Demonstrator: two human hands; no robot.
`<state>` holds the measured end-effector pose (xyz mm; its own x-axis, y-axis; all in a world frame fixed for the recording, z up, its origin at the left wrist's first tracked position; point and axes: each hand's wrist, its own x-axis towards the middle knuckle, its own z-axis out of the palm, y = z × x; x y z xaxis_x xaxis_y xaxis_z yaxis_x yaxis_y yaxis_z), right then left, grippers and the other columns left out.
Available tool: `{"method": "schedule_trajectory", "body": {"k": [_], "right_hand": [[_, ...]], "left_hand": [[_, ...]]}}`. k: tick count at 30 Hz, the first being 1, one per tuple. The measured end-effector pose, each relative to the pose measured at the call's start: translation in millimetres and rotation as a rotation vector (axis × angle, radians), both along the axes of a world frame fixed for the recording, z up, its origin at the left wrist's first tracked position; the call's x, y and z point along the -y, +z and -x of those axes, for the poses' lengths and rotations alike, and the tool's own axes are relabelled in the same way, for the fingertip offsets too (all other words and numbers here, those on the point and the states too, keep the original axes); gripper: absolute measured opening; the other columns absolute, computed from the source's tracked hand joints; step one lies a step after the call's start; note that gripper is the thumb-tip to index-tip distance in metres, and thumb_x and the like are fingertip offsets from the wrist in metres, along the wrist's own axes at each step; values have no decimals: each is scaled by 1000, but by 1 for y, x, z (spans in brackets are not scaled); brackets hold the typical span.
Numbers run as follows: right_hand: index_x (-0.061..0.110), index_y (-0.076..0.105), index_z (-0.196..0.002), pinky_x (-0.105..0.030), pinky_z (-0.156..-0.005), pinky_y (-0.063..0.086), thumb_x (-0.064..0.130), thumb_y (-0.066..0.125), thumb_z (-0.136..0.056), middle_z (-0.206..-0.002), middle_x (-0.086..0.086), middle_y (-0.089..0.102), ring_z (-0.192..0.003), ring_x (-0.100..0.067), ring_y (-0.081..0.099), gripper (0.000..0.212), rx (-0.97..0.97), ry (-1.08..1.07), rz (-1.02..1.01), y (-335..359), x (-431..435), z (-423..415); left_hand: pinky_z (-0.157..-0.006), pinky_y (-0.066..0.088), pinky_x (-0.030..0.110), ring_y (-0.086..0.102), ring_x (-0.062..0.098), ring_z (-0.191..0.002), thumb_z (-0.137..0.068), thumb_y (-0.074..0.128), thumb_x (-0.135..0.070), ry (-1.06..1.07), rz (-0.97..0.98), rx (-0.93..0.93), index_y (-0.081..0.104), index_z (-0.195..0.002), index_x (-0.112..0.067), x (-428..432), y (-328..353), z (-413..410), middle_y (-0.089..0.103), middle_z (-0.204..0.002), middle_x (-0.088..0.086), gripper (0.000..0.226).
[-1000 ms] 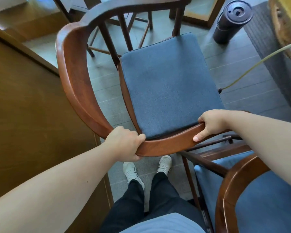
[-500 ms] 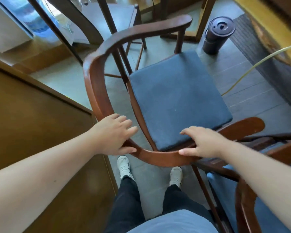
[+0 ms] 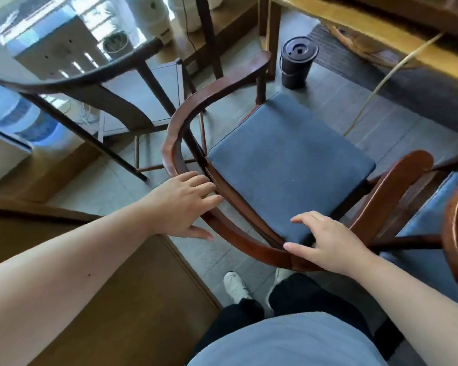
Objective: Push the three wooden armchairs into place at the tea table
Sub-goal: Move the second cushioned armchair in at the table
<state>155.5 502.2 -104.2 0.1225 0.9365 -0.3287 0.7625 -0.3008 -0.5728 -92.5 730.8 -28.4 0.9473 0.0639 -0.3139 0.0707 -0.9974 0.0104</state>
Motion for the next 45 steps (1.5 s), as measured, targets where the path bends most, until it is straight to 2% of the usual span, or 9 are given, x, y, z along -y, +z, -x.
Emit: {"method": "schedule_trajectory", "body": {"k": [4,8,17,23,25,27,31,41,45], "right_hand": [[30,52,-125,-34,-97,43,87,41,-69,-124,13,56,-116,-9,52,81,-34,19,37,-9,14,16],[32,51,-126,-32,-98,41,88,41,-69,-123,17,55,-113,-6,51,80,-39,4,60,-11,14,19],[28,54,-123,-37,-96,44,85,45,-70,-122,11,57,-112,-9,52,78,-68,-258,-35,-2,-12,35],[29,55,-121,-37,-95,45,82,54,-66,-122,10,58,-112,-11,52,76,-40,-235,-28,-2,-13,95],[26,58,-120,-38,-93,48,67,67,-66,-121,5,61,-109,-16,57,68,48,-238,-54,-10,-13,117],[19,65,-114,-40,-86,53,37,83,-59,-118,-2,67,-101,-23,65,61,138,-325,-125,-19,-15,132],[15,68,-96,-43,-73,56,7,80,-49,-93,1,72,-84,-27,66,48,205,-445,-273,-31,-16,144],[14,66,-92,-46,-72,52,-5,80,-47,-90,2,69,-80,-27,63,50,201,-466,-277,-31,-14,120],[15,65,-93,-48,-77,51,-2,80,-53,-90,-1,68,-84,-29,62,45,188,-461,-218,-26,-12,82]], "left_hand": [[-101,40,47,47,29,-116,-79,44,-73,-54,-28,-58,44,-124,-18,-21,-9,0,58,-121,8,71],[-96,45,43,53,29,-110,-80,57,-60,-65,79,-35,51,-117,-17,-22,-18,-5,62,-114,8,57],[-64,53,34,59,20,-85,-81,56,-55,-204,161,-23,53,-104,-22,-44,-39,-6,64,-90,-3,40],[-60,54,36,63,23,-72,-80,52,-40,-225,122,-18,61,-88,-21,-73,-38,-2,66,-79,-4,23],[-56,54,36,62,23,-67,-83,45,-42,-256,133,-11,61,-84,-19,-74,-38,-5,65,-75,-4,28],[-54,53,36,61,24,-65,-83,41,-44,-280,154,-5,60,-82,-19,-76,-40,-5,64,-73,-4,32],[-51,53,36,60,25,-62,-83,48,-43,-316,166,14,58,-80,-18,-81,-42,-6,63,-70,-4,28],[-50,53,36,62,27,-58,-81,61,-45,-292,163,69,57,-76,-16,-75,-41,-27,64,-65,-2,30],[-43,44,28,62,25,-54,-76,67,-48,-303,116,102,57,-72,-17,-69,-41,-57,62,-62,-4,33]]}}
